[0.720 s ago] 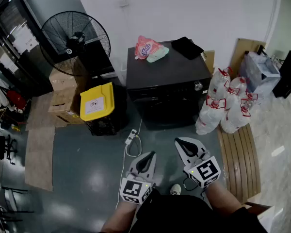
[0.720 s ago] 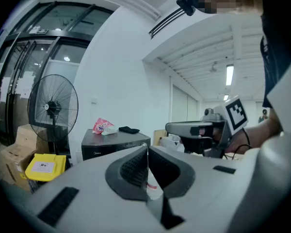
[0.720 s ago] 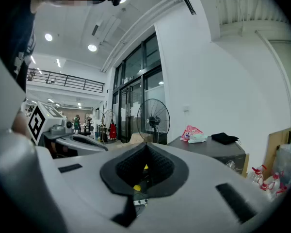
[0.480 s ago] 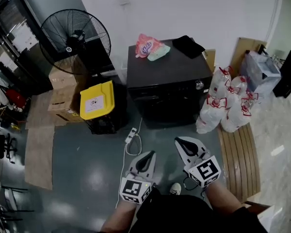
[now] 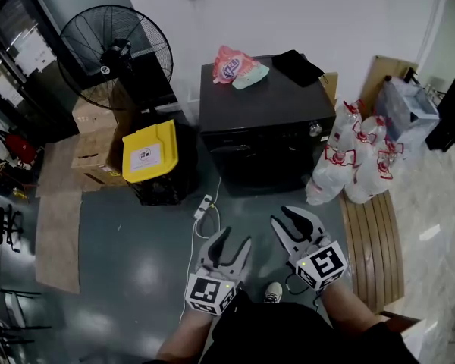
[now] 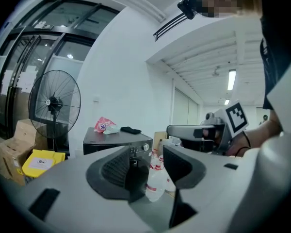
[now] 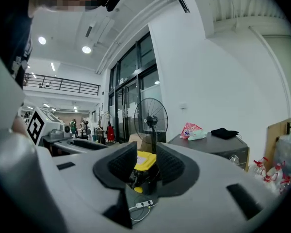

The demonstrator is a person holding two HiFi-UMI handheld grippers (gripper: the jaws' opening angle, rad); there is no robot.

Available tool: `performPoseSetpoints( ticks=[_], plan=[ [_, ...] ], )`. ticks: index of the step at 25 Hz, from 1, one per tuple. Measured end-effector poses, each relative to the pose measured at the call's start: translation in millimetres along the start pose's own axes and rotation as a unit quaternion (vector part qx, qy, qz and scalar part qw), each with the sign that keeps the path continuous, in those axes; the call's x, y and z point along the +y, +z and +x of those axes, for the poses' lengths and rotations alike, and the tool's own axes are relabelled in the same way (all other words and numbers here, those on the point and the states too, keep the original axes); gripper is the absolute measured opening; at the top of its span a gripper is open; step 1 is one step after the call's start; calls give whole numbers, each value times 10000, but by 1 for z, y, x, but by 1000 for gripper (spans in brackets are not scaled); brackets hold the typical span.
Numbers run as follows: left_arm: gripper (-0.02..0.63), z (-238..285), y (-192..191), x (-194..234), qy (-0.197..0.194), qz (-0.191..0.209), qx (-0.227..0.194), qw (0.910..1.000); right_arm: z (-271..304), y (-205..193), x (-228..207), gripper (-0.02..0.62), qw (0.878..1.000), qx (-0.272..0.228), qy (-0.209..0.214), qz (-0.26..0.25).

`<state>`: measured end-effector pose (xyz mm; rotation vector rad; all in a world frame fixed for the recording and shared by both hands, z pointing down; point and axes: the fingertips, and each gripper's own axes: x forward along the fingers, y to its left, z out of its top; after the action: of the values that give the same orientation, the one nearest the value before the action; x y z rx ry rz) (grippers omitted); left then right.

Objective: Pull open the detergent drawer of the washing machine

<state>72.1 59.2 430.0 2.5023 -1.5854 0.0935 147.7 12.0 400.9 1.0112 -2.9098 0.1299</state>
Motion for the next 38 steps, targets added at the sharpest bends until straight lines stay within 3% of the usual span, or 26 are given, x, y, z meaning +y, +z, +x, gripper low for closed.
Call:
performPoseSetpoints(
  ticks=[5,16,23,38],
  plan=[
    [264,-3,5,17,20,-2,-44,10000,16,4,0,231,9996,-84,-77,277],
    [284,-25,11,81,38,-68,-93,9999,76,4,21,345,9977,-101,-134,663],
    [290,-34,8,140,67,-186,-36,9998,132,-7,40,365,9965,-27,-138,821],
    [292,-30,17,227,-502,78,-62,9987,230,-25,49,368,9849,-192,-561,1625]
  ],
)
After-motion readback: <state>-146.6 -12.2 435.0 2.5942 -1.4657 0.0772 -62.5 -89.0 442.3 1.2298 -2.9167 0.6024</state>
